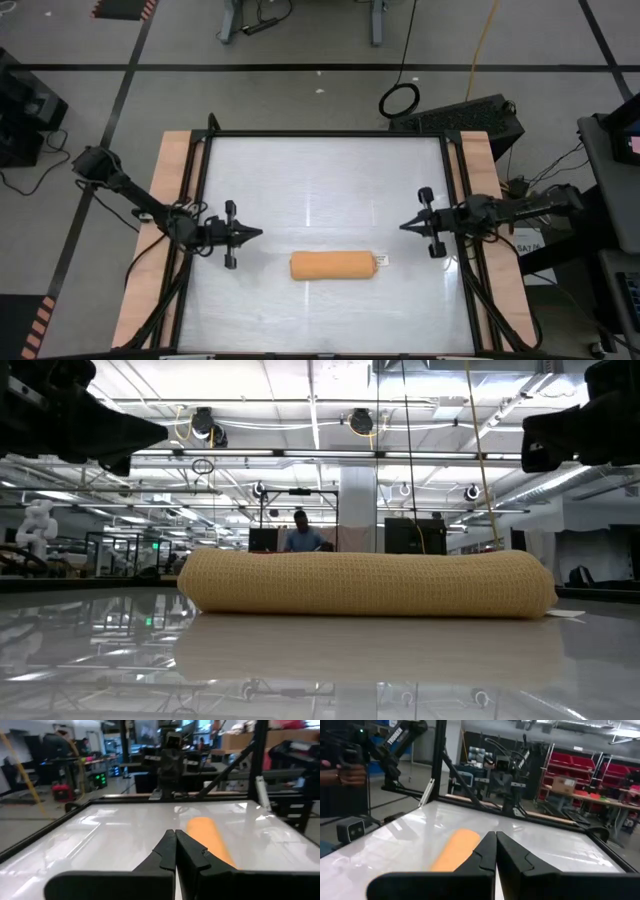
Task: Roll towel into tight, uniform cylinder
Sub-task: Return to Home Position
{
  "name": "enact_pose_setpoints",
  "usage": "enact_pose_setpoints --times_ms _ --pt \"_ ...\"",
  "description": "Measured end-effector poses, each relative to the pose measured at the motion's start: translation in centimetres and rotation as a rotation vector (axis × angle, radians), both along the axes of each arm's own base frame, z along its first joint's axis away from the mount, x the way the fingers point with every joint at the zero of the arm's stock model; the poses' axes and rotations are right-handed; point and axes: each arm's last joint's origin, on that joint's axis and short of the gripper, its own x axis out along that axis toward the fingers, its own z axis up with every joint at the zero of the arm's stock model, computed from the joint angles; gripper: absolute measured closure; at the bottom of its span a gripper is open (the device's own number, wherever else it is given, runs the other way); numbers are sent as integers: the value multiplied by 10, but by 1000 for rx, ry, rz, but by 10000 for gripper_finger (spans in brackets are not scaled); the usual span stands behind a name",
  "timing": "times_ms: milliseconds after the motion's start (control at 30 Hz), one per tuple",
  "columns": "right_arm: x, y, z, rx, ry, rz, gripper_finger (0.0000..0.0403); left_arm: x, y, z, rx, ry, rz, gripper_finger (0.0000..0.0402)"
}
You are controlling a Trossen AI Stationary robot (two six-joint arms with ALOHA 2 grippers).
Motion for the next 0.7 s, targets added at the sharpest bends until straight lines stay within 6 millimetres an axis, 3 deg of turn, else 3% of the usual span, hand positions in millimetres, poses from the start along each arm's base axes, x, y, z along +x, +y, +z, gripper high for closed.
enact_pose_setpoints --times_ms 700 --pt "-13 -3 -5 41 34 -18 401 14 37 10 8 -94 -305 399"
